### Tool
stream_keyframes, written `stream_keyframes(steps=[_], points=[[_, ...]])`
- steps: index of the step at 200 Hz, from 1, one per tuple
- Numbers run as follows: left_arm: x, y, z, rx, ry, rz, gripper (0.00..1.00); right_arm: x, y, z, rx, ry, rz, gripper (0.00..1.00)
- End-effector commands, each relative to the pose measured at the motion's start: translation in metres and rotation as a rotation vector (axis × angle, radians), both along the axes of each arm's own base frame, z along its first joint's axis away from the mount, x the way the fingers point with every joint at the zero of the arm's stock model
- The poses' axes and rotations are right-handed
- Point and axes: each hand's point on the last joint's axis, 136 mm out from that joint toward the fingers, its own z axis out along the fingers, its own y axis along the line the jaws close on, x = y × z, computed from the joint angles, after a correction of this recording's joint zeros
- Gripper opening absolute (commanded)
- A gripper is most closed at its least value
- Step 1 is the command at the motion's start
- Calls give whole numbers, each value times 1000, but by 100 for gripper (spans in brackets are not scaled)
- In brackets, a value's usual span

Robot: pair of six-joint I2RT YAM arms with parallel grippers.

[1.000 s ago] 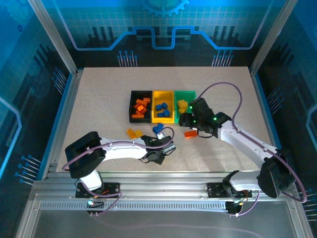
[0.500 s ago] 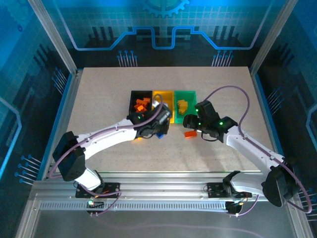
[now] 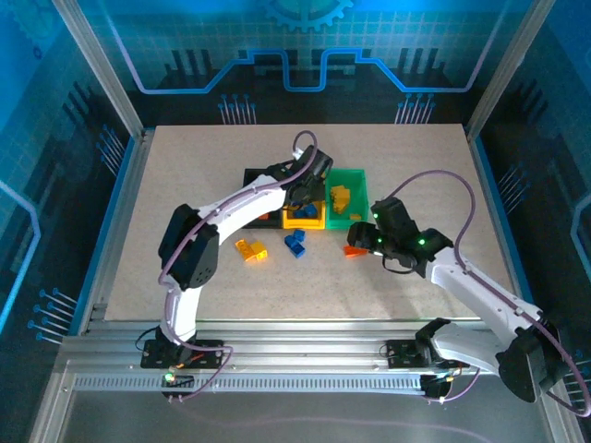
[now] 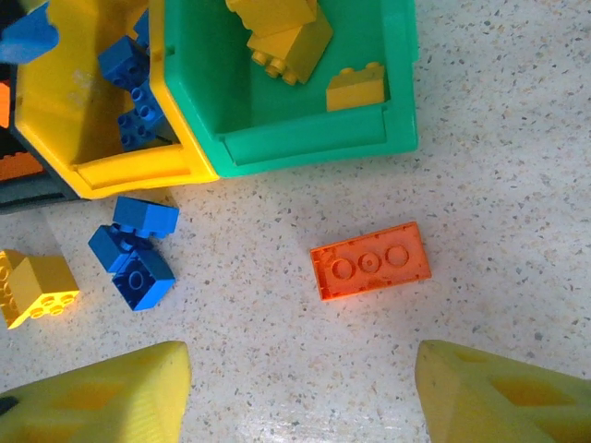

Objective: Sort the legos into containers by color

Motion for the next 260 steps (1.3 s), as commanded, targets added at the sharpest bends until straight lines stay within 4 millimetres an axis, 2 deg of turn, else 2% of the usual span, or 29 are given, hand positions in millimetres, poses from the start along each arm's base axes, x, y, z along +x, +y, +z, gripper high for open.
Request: stream_keyframes(steps=[1,21,40,63,79,111,119,130,143,165,185,221,233,236,260], points=[[12,0,4,-2,12,34,30,-10,-8,-7,2,33,-17,67],[20,-1,-2,4,35,39,39,-15,-10,-11,3,42,-16,67],[23,-7,2,-21,43,32,49,-18,-11,-14,5,46,-16,68],[21,-18,26,-98,19,4,67,-19,-13,-18,-2,55,-22,71],[15,-22,48,-152,-11,-16,76,-17,-12,-20,-7,60,-19,76],[-11,-34,96,-289,-70,-91,90,-13,-11,-30,-32,97,-28,80],[-21,-37,108,-326,-87,-117,98,-11,-10,-34,-38,110,-37,81],[-37,-42,126,-382,-110,-166,99,-8,-8,-39,-37,128,-50,81],[-60,-46,136,-421,-125,-209,99,-4,-8,-46,-35,147,-82,80],[-102,-48,138,-443,-147,-266,99,6,-8,-56,-35,160,-148,80],[-133,-34,124,-423,-143,-263,99,15,-11,-64,-51,177,-223,80],[-177,14,80,-403,-108,-194,99,35,-9,-75,-66,174,-282,80],[-189,30,68,-406,-99,-173,99,36,-10,-84,-106,213,-289,81],[-192,33,67,-408,-99,-166,99,42,-7,-78,-99,206,-294,82],[-209,60,52,-408,-97,-121,99,44,-4,-90,-117,270,-325,83]])
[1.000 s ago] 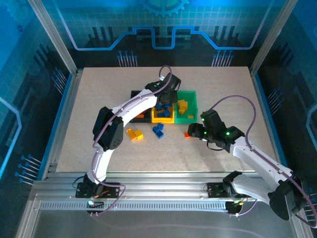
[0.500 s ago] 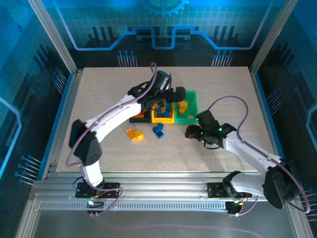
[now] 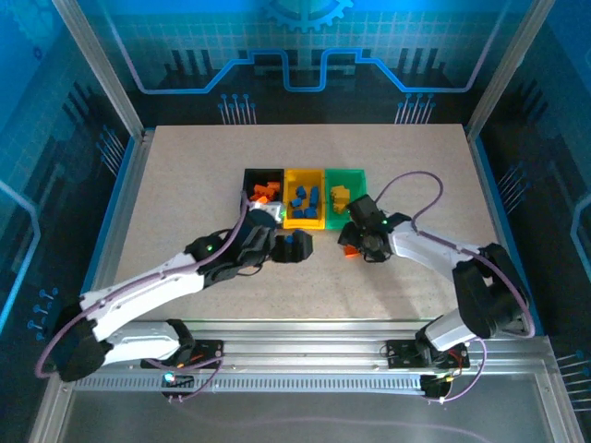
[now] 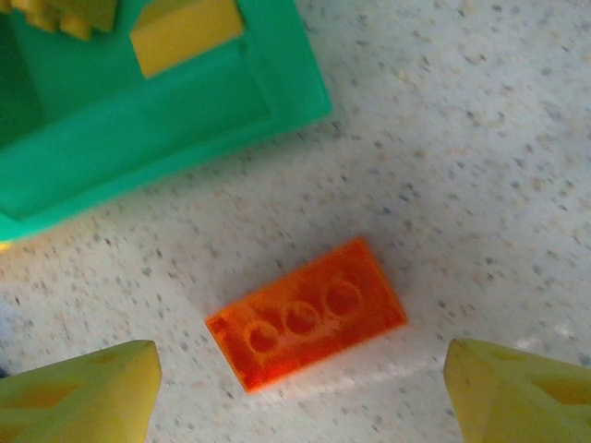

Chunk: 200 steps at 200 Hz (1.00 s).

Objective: Sort the legos into containers by color

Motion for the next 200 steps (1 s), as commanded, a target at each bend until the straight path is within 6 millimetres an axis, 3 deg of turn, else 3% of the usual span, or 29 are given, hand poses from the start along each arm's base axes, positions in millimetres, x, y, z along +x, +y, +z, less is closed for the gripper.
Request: stream_keyframes(steps=[1,46,127,200], points=[[-7,21,7,-50,-30,78,99,11,-6,-1,-22,19,-91,83],[-24,46,-13,-69,-14,126,99,14,-8,-14,-34,49,-196,83],[-31,66,-15,-41,-38,161,99,-12,-21,-50,-127,210,-234,80],[-37,83,-18,-25,-50,197,99,-28,-23,-53,-123,236,-129,50]])
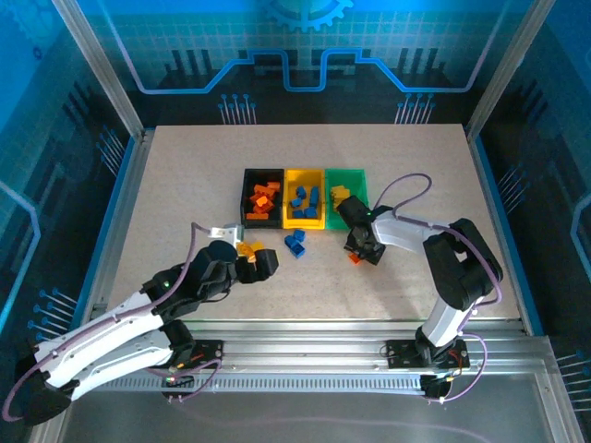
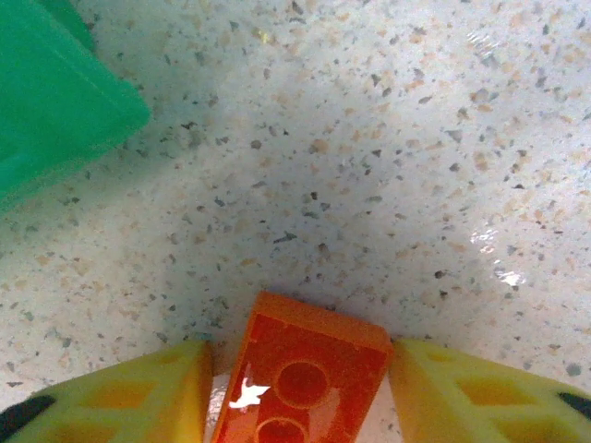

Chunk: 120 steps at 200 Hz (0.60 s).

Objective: Sort the legos into containers by color

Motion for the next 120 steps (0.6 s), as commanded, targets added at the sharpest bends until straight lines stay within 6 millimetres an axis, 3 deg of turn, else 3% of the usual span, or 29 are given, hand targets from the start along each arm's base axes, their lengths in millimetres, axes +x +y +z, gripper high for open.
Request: stream_keyframes(steps=[1,43,81,102,120], points=[[-2,12,-5,24,5,38,99,-19,-5,-12,7,73,26,49],[-3,17,-9,52,20,50,99,-19,5,-4,47,67,151,36],[-6,30,-14,106,38,86,99,-13,26,30,95,-33,346,33],[-7,39,-17,127,45,117,99,-10,57,60,130,-111,510,33],[-8,48,-21,155,56,159,99,-2,100,93,172,-197,656,34]])
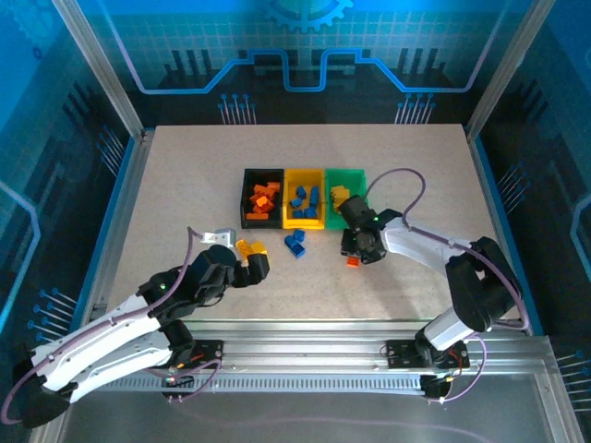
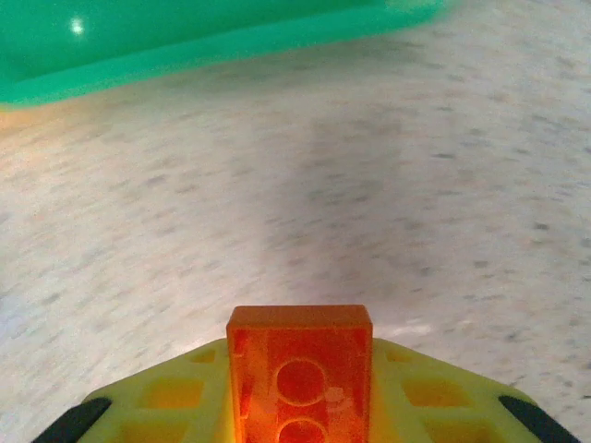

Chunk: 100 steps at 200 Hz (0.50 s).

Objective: Sort the legos into containers by color

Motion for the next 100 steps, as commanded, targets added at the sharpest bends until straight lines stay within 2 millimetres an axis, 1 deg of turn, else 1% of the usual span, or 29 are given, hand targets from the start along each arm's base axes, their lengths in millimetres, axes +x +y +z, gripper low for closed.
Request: stream_keyframes(steps=[1,13,25,43,52,74,91,100], points=[[-1,20,-3,50,8,84,99,10,59,50,86,-128,248,34],[-1,27,-5,66,13,113,99,18,87,70,106,-181,326,35],[-2,34,-6,82,18,145,99,28,114,83,117,-218,381,35],[-2,39,-6,95,20,170,99,48,150,94,147,-246,431,35],[-3,40,-6,98,23,170,99,60,166,99,162,-259,443,36],[-5,38,-9,95,37,157,99,91,199,101,167,-281,459,36],[-6,36,-11,85,49,149,99,114,215,97,148,-287,453,36],[-7,35,-12,80,53,144,99,126,221,89,126,-285,445,36]])
